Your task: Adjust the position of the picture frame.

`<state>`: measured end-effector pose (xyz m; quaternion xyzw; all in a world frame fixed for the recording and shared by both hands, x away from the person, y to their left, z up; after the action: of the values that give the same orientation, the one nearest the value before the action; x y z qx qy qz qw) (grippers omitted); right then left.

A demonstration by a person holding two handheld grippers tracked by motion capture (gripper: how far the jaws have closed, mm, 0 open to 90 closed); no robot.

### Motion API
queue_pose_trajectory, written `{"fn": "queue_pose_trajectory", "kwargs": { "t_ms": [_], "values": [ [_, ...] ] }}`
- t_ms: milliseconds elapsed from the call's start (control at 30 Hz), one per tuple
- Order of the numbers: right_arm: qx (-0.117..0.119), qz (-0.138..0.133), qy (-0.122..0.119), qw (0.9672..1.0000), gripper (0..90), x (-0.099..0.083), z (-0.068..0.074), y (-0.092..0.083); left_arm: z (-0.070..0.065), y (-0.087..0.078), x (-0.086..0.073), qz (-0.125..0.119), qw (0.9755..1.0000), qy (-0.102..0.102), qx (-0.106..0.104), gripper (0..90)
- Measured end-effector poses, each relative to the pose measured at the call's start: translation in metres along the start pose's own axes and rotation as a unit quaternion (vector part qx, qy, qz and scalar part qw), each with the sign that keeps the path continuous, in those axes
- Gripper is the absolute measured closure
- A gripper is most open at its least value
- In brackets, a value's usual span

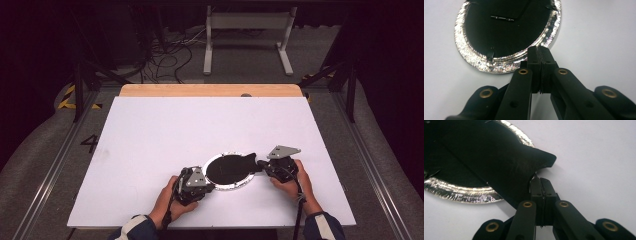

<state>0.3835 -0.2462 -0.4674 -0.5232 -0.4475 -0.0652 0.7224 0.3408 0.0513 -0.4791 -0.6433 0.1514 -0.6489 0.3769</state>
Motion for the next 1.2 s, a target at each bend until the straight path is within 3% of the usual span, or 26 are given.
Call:
{"fn": "queue_pose_trajectory", "kwargs": {
  "t_ms": [200,600,667,700,800,900,933,1000,1100,1200],
  "values": [
    [0.014,0.004,-0.016,0.9998,90.0,-0.001,0.012,0.0,0.015,-0.006,-0.009,0.003,0.9994,-0.024,0.023,87.7],
    [0.054,0.016,-0.046,0.9974,90.0,-0.007,0.036,-0.005,0.033,-0.016,-0.021,0.016,0.997,-0.044,0.061,86.7],
    [0.055,0.018,-0.053,0.9969,90.0,-0.007,0.038,-0.005,0.033,-0.018,-0.022,0.014,0.9971,-0.05,0.055,87.9],
    [0.053,0.014,-0.058,0.9968,90.0,-0.006,0.037,-0.007,0.031,-0.019,-0.021,0.009,0.9978,-0.05,0.042,89.6],
    [0.029,-0.01,-0.053,0.9981,90.0,-0.001,0.032,-0.013,0.023,-0.02,-0.015,0.003,0.999,-0.038,0.022,90.0],
    [0.001,-0.037,-0.04,0.9985,90.0,0.009,0.023,-0.015,0.01,-0.015,-0.006,0.005,0.9999,-0.012,-0.008,90.0],
    [-0.004,-0.041,-0.035,0.9985,90.0,0.011,0.021,-0.013,0.007,-0.013,-0.003,0.007,0.9999,0.0,-0.012,90.0],
    [-0.016,-0.044,-0.037,0.9982,90.0,0.016,0.018,-0.007,0.0,-0.008,0.001,0.007,0.9998,0.004,-0.018,90.0],
    [-0.015,-0.04,-0.035,0.9985,90.0,0.018,0.018,0.001,-0.003,-0.002,0.003,0.008,0.9997,0.005,-0.021,90.0],
    [-0.027,-0.028,-0.048,0.9981,90.0,0.021,0.019,0.01,-0.004,0.002,0.004,0.003,0.9998,0.002,-0.019,89.3]
  ]
}}
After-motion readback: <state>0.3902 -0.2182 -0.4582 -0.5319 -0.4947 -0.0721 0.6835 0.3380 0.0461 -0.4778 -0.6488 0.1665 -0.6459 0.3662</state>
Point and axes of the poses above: each handheld gripper's, and its own axes: y roughly forward along the jaws, x roughly out of its top, z roughly to its left, the point moved 2 cm from there along y, roughly forward along the jaws, and after that the axes turned 11 degrees about y, right-handed, at the moved point
